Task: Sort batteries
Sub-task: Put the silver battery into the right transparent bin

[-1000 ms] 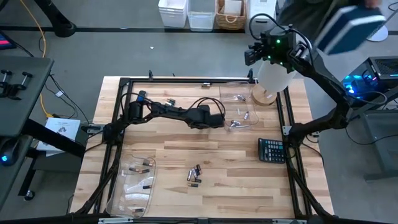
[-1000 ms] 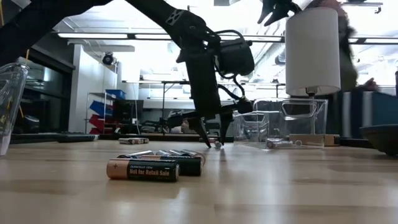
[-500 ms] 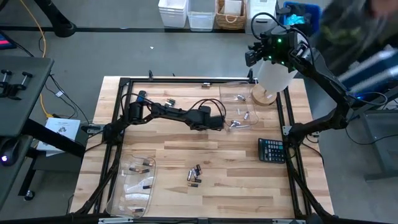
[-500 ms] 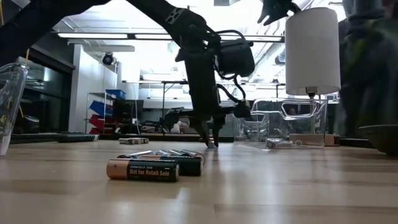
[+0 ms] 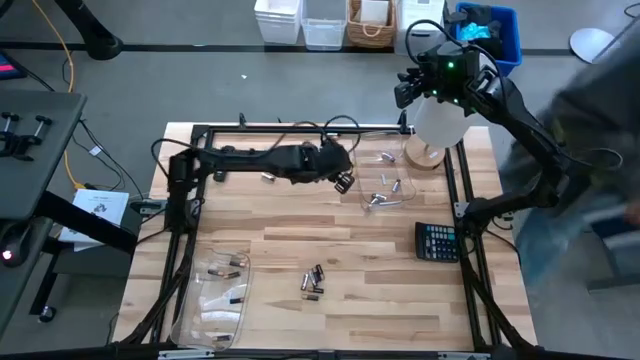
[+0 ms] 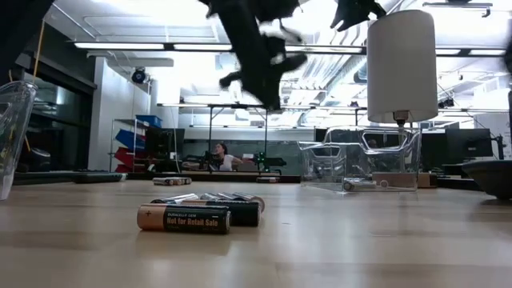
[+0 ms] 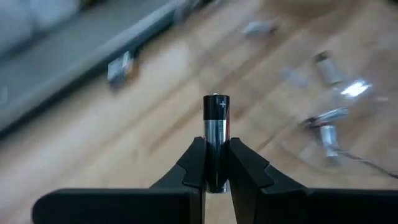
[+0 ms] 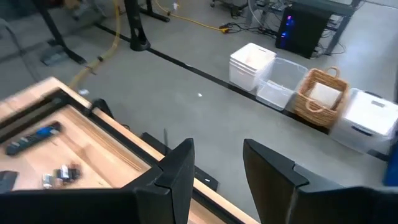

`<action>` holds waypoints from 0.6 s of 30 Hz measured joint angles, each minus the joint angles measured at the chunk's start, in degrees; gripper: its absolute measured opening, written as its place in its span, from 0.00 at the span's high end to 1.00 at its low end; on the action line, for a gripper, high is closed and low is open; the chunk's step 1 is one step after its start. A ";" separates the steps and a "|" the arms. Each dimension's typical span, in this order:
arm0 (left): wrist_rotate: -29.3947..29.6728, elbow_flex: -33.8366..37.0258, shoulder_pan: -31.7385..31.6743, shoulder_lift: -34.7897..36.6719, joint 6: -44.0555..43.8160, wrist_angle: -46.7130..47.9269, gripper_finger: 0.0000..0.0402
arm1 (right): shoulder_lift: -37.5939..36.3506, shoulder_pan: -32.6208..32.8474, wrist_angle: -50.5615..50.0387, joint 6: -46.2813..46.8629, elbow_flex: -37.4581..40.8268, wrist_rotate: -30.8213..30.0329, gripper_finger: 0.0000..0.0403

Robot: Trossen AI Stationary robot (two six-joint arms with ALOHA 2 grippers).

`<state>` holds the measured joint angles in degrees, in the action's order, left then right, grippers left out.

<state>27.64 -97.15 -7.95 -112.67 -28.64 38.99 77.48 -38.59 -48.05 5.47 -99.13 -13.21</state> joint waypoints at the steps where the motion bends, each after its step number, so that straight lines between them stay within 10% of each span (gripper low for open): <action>1: -0.50 -0.09 -0.02 0.59 4.07 -2.58 0.93 | -0.23 -0.01 0.45 0.51 0.00 0.69 0.67; 9: -22.23 -0.05 -4.70 -1.36 17.51 -23.21 0.93 | -1.12 -0.02 7.18 6.83 -0.02 4.54 0.67; 18: -25.90 -0.08 -5.18 -7.56 22.21 -35.10 0.93 | -1.02 0.21 8.93 13.25 -0.04 4.47 0.67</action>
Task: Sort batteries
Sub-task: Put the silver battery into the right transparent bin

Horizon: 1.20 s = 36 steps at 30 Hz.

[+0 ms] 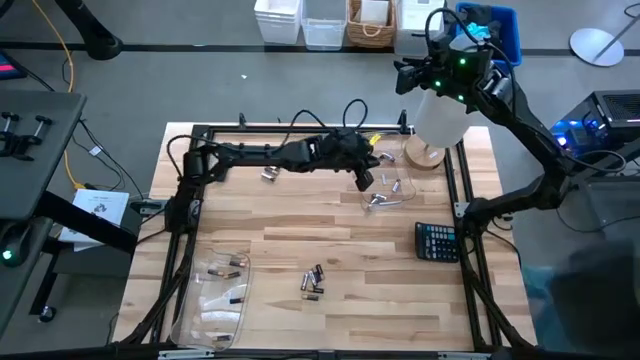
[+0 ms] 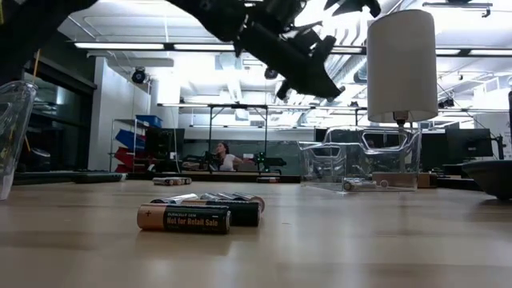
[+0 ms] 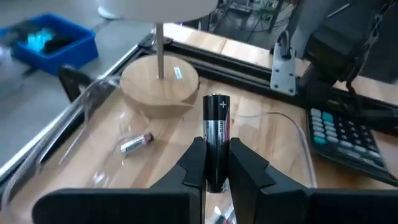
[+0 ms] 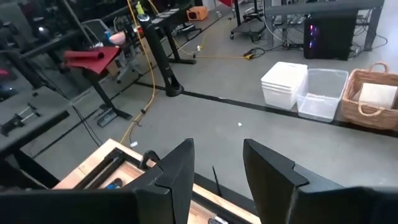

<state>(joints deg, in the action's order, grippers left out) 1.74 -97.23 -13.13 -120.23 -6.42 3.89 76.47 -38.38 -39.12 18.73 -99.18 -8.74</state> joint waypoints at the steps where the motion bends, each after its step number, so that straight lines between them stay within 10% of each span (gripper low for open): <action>1: 0.00 0.00 0.07 -0.95 0.55 -0.46 0.93 | 0.02 0.24 -0.15 0.12 0.00 0.02 0.67; 14: -0.09 -3.05 -0.58 0.54 0.00 10.21 0.49 | -0.04 1.37 1.30 -0.92 0.00 0.23 0.67; 23: 2.08 -4.18 -3.94 11.17 -3.59 22.84 0.42 | 0.00 1.26 1.62 -3.68 0.00 0.21 0.67; 36: 17.59 28.39 -4.61 26.98 -41.72 28.40 0.42 | 1.09 0.10 -6.85 -8.43 0.00 6.30 0.67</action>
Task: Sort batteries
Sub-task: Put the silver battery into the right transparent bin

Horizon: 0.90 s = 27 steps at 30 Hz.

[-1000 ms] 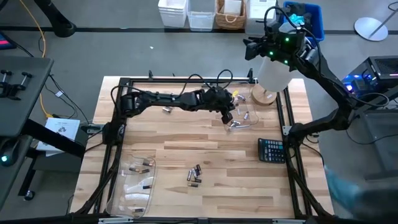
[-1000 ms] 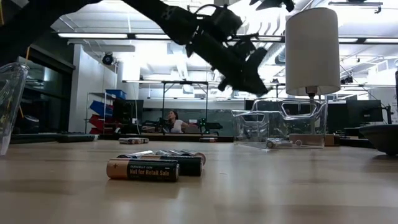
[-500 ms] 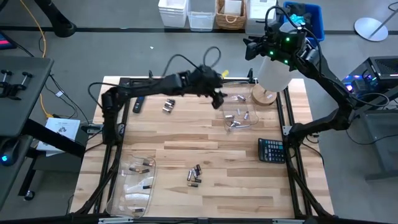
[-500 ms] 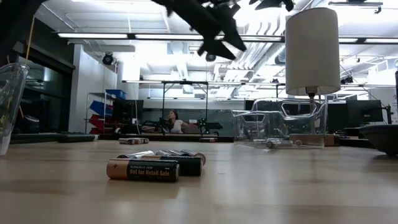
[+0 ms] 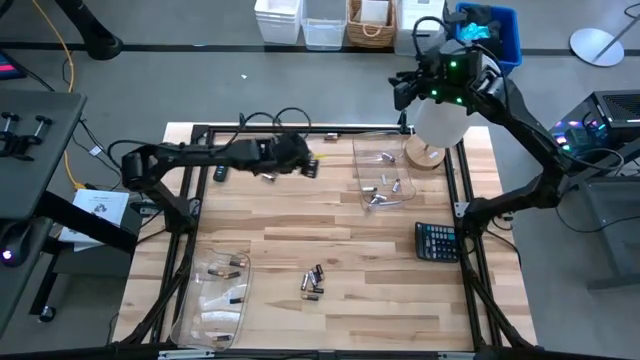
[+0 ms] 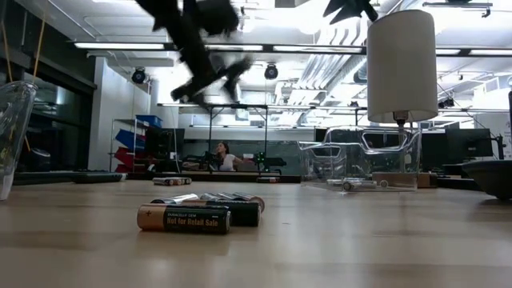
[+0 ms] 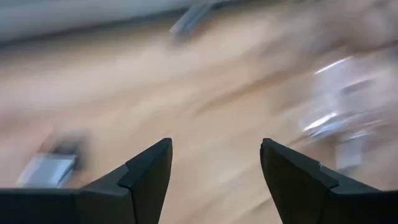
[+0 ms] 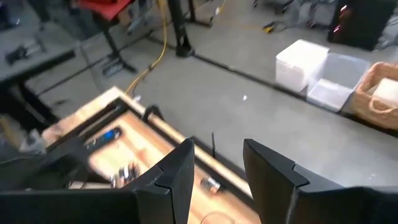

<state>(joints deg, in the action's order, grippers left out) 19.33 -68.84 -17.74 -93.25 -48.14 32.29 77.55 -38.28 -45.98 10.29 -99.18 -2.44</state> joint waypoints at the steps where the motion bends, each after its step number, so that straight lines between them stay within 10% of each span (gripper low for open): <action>1: -2.82 0.11 -1.51 -0.54 -1.04 4.67 0.42 | 0.42 0.04 -0.48 -0.29 0.00 0.39 0.67; 11: -9.87 -4.67 -7.75 -6.69 19.70 31.70 0.42 | 5.87 0.06 -1.79 -1.41 0.02 6.41 0.67; 27: -4.97 -5.77 -9.46 -21.29 54.30 30.35 0.42 | 7.59 0.06 -0.96 3.62 0.02 7.20 0.67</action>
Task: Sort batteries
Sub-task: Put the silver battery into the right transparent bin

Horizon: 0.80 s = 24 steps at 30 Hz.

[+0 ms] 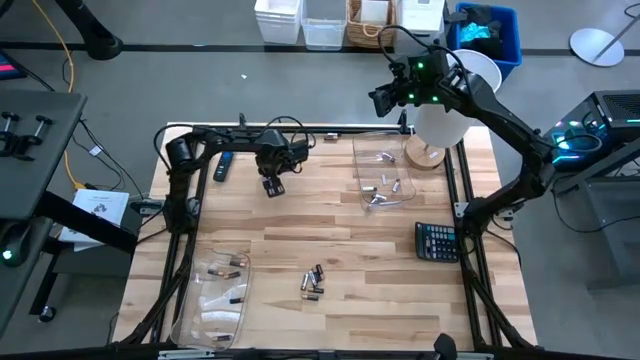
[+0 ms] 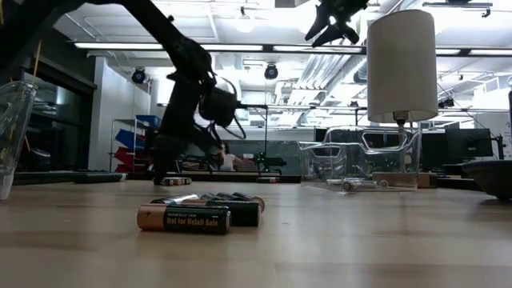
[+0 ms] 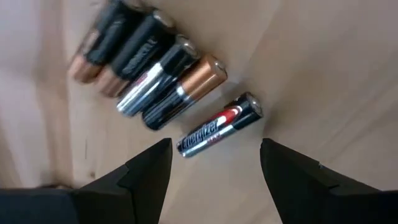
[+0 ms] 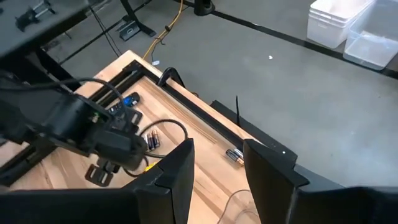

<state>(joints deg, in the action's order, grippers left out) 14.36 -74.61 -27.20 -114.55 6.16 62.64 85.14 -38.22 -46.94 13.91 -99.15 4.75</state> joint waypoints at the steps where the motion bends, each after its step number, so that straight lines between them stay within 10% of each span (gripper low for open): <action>1: 0.02 -0.03 0.00 -0.44 1.36 -0.41 0.42 | 0.00 0.00 0.06 0.61 0.00 -0.02 0.67; 9: -3.21 -0.04 0.02 -1.10 10.99 -2.47 0.52 | 0.00 0.42 1.32 4.09 0.00 -0.04 0.67; 16: -9.83 -0.04 0.72 -0.78 6.33 -1.34 0.93 | 0.00 1.97 1.33 4.06 0.00 -0.03 0.67; 24: -24.44 0.07 5.04 6.02 1.89 -4.71 0.93 | -1.68 2.71 1.31 4.05 0.02 1.83 0.67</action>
<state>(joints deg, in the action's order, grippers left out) -10.08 -74.54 -22.15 -108.53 8.05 57.93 83.46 -35.51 -45.63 17.97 -99.13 6.59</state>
